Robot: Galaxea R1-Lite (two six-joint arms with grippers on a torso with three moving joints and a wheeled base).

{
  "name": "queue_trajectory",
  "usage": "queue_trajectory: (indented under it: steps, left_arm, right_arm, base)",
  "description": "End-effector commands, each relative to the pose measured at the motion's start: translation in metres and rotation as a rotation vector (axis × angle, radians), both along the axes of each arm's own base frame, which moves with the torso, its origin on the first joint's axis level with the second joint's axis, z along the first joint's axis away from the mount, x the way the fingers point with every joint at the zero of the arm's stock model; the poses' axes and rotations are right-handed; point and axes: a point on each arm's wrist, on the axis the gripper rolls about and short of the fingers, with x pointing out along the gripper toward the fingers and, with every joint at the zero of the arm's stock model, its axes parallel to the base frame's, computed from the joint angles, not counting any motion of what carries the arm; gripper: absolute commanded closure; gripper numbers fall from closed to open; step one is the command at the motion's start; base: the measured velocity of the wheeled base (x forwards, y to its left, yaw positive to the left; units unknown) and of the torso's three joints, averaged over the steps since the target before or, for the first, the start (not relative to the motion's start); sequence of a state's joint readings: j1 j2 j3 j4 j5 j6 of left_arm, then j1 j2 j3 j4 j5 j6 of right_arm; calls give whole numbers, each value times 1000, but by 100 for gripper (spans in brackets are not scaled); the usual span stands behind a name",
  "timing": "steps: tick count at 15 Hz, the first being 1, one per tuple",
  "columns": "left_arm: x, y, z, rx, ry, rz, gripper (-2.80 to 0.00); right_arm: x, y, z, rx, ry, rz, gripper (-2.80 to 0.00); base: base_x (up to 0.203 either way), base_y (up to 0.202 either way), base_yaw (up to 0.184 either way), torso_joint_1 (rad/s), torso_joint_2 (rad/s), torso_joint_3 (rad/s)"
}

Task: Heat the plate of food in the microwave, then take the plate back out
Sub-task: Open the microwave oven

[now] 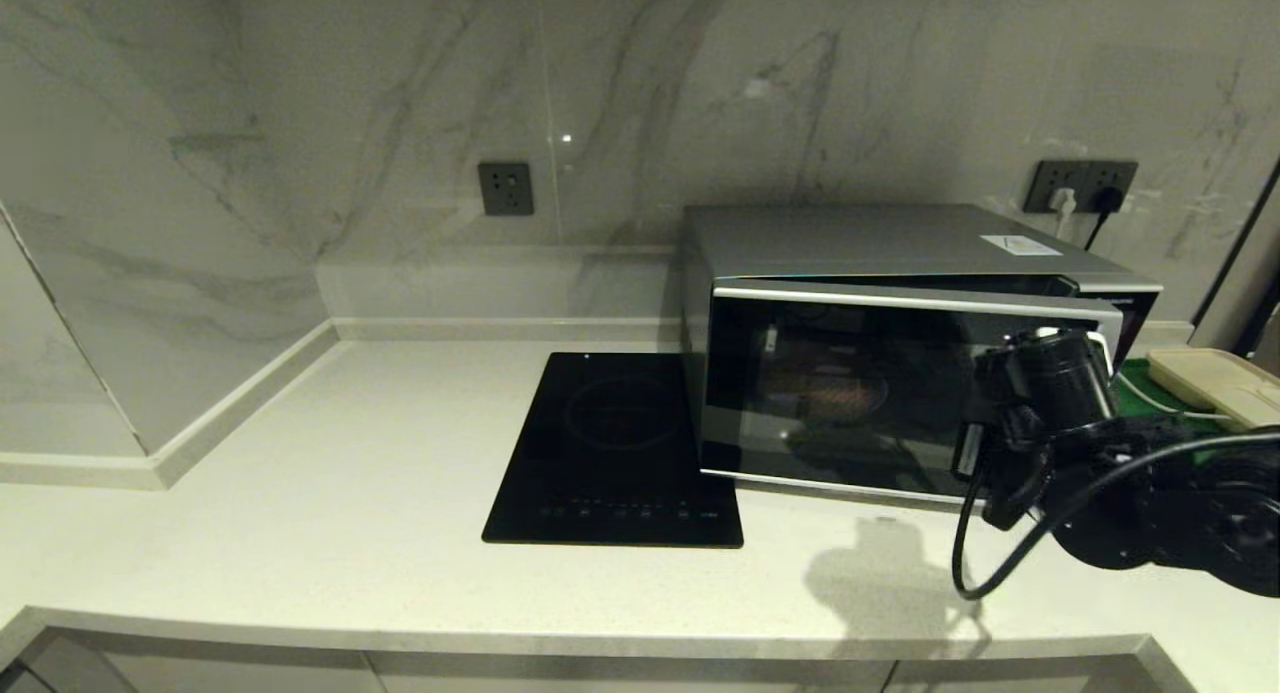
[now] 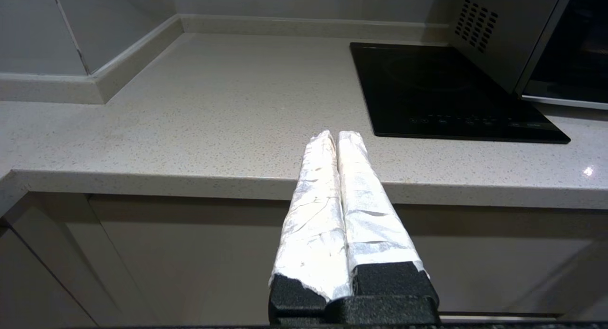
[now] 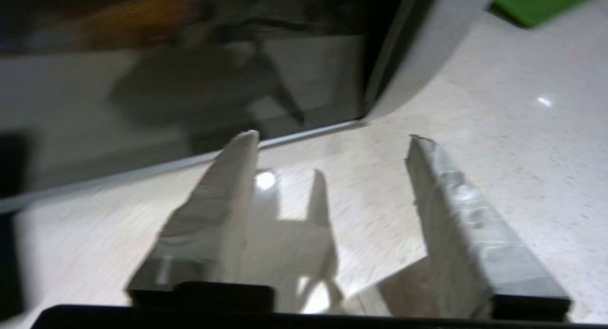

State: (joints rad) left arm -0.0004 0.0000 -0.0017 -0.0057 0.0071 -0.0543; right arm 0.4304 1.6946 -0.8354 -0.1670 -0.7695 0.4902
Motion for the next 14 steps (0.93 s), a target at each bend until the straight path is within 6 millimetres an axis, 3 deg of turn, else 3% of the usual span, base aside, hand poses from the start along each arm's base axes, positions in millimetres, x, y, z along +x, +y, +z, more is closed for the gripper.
queue_trajectory:
  steps: [1,3,5,7,10,14]
  left_arm:
    - [0,0,0,-1,0,1,0]
    - [0,0,0,-1,0,1,0]
    - [0,0,0,-1,0,1,0]
    - [0,0,0,-1,0,1,0]
    - [0,0,0,-1,0,1,0]
    - [0,0,0,-1,0,1,0]
  right_arm:
    - [-55,-1,56,89,-103,132,0]
    - [-93,-16,94,177,-92,250,0]
    - [-103,-33,136,306,-126,265,0]
    - [-75,-50,151,382,-130,151,0]
    - [-6,-65,152,467,-88,3,0]
    - [44,-74,158,611,-40,-28,0]
  base:
    - [0,0,0,0,0,0]
    - [0,0,0,0,0,0]
    - [0,0,0,0,0,0]
    - [0,0,0,0,0,0]
    - [0,0,0,0,0,0]
    - [0,0,0,0,0,0]
